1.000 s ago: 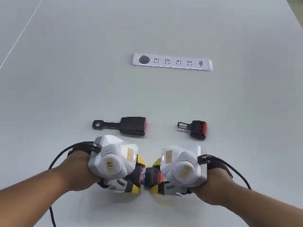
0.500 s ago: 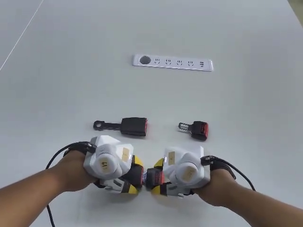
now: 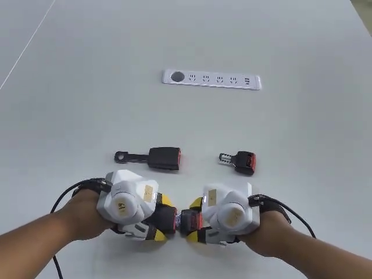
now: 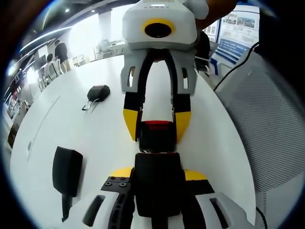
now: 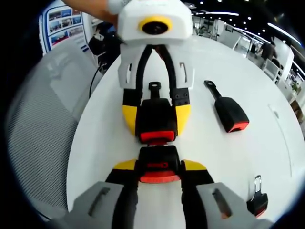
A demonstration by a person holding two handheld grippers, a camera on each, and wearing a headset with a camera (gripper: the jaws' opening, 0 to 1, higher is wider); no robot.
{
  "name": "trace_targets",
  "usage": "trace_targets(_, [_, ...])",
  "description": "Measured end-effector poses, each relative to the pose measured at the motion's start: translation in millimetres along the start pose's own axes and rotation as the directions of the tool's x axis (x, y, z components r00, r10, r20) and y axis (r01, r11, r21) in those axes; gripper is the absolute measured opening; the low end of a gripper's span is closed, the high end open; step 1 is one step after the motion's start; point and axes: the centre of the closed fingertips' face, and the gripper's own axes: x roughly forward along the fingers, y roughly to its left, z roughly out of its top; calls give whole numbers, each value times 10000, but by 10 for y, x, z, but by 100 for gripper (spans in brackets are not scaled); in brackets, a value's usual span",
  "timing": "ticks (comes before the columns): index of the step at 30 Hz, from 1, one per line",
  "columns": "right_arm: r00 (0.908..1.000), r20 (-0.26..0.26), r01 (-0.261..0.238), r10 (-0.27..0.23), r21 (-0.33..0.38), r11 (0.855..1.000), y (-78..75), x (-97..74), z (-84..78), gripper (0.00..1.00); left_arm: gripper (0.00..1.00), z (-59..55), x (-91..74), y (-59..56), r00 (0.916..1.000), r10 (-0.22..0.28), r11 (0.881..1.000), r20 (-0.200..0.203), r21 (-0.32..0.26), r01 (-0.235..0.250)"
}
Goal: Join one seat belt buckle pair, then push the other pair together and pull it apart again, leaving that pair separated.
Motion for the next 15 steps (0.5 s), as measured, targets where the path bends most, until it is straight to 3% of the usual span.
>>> trace_targets(15, [10000, 67, 46, -46, 53, 10000, -2, -10, -16, 33, 36, -1, -27, 3, 9999, -108, 9999, 82, 118, 107])
